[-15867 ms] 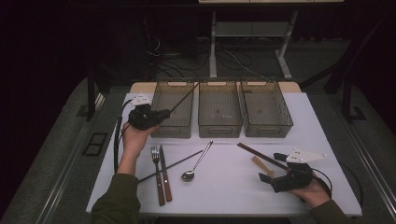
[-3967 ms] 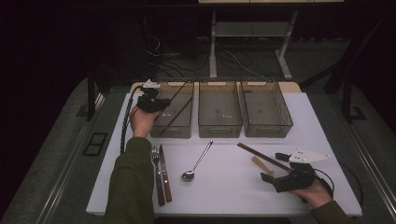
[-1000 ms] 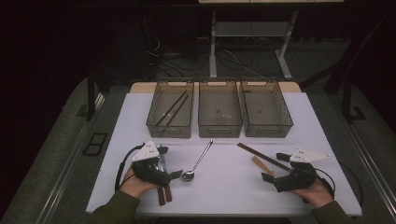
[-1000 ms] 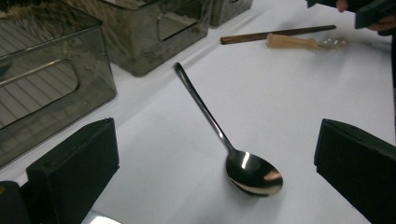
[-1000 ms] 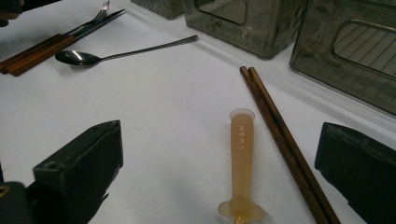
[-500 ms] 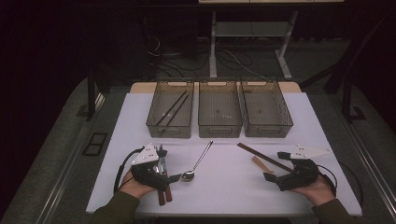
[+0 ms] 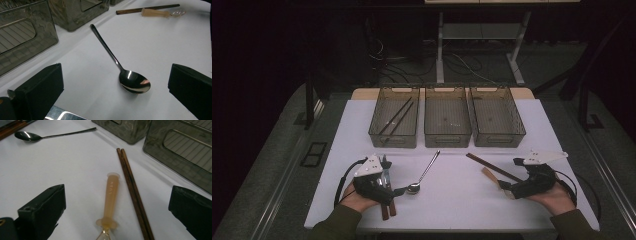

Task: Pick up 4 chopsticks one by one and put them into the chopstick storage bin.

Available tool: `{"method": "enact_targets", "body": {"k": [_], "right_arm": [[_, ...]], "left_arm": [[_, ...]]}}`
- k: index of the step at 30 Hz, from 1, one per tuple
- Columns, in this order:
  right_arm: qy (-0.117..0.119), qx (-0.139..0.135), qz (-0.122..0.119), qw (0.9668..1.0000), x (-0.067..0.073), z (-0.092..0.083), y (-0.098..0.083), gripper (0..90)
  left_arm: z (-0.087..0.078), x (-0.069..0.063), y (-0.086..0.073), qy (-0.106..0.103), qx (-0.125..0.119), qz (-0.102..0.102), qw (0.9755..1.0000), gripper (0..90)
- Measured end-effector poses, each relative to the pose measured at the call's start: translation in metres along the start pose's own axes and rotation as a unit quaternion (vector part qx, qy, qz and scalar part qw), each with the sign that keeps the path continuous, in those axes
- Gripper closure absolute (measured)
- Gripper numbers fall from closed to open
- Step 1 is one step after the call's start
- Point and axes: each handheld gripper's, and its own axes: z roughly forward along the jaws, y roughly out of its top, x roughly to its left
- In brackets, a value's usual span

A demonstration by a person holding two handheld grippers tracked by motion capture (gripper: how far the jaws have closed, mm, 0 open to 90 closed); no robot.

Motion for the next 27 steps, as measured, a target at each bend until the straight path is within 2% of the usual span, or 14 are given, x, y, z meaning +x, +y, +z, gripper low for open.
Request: {"method": "enact_targets", "body": {"k": [2, 5, 9, 11, 17, 22, 27], "right_arm": [[-0.005, 0.006, -0.002, 1.0000, -0.002, -0.001, 0.001, 1.5], [0.000, 0.011, -0.008, 0.9999, -0.008, -0.002, 0.002, 6.2], [0.003, 0.028, -0.002, 0.9996, -0.018, -0.001, 0.004, 8.0], [0.008, 0.030, 0.002, 0.9995, -0.023, -0.002, 0.005, 15.3], [0.002, 0.033, 0.011, 0.9994, -0.036, -0.003, 0.007, 18.5], [0.013, 0.045, 0.012, 0.9988, -0.045, 0.002, 0.009, 31.1], [0.022, 0.056, 0.007, 0.9982, -0.052, 0.010, 0.011, 47.6]], "left_arm": [[0.000, 0.000, 0.000, -0.001, 0.000, -0.002, 1.0000, 0.0], [0.001, 0.000, 0.000, -0.001, 0.001, -0.002, 1.0000, 0.0], [0.001, 0.000, 0.000, -0.001, 0.003, -0.004, 1.0000, 0.0], [0.002, -0.001, 0.000, -0.001, 0.000, -0.007, 1.0000, 0.0], [0.002, -0.001, 0.000, 0.001, 0.003, -0.005, 1.0000, 0.0], [0.003, 0.000, -0.001, 0.001, 0.004, -0.005, 1.0000, 0.0], [0.003, 0.000, -0.001, 0.000, 0.006, -0.005, 1.0000, 0.0]]}}
